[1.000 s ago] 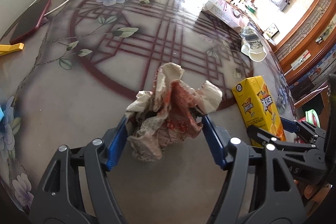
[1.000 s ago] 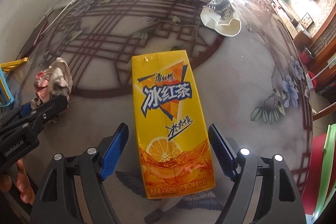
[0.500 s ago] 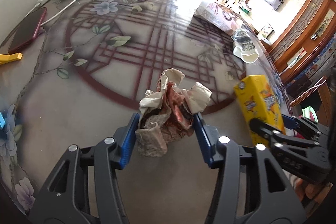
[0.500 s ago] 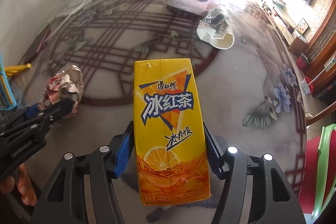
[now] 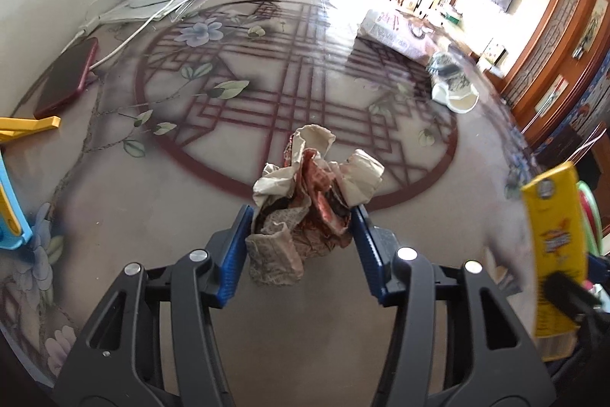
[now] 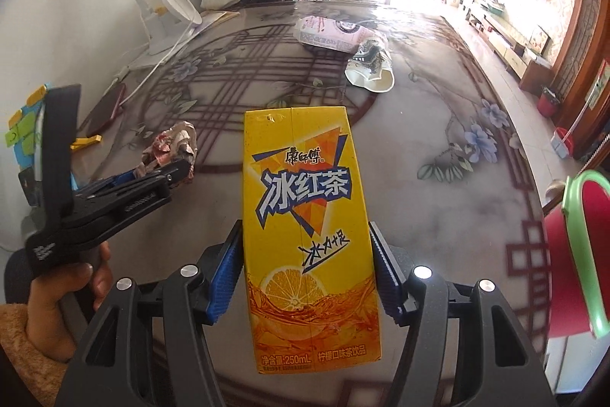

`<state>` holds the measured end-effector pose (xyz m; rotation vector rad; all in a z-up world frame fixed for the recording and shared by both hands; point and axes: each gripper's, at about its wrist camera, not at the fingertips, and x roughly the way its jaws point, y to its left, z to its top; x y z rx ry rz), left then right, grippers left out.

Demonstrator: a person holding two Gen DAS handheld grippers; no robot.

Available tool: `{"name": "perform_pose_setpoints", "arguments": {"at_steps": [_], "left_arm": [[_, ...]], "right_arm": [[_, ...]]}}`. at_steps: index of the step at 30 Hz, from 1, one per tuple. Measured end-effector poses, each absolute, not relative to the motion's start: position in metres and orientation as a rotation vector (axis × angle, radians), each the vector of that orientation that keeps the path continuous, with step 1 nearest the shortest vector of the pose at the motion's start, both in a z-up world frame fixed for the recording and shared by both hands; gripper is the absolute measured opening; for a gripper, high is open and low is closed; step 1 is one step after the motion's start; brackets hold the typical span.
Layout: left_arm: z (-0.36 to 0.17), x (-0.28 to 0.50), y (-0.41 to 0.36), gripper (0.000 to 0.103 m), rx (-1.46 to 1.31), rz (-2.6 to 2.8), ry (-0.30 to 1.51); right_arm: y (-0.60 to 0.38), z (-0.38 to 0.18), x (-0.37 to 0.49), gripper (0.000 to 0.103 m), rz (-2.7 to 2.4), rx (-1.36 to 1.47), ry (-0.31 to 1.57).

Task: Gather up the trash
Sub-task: 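Lift the tissue with the left tool while the right lifts the yellow carton, then drop the tissue and yellow carton into the red bin with both tools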

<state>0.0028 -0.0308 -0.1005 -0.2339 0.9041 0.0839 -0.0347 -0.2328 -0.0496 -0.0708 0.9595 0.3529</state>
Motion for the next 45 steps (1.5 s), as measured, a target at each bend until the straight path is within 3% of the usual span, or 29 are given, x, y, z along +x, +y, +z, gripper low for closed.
{"name": "perform_pose_setpoints", "arguments": {"at_steps": [15,28,45], "left_arm": [[-0.066,-0.024,-0.066,0.051,-0.211,0.012,0.884],[-0.018,-0.039,-0.147,0.051,-0.146,-0.173,0.828],[-0.018,-0.035,-0.243,0.051,-0.046,-0.342,0.870]], "right_arm": [[-0.308,-0.027,-0.056,0.060,0.273,0.148,0.903],[-0.355,-0.020,-0.063,0.060,0.237,0.256,0.858],[-0.446,-0.011,-0.077,0.060,0.103,0.409,0.770]]}}
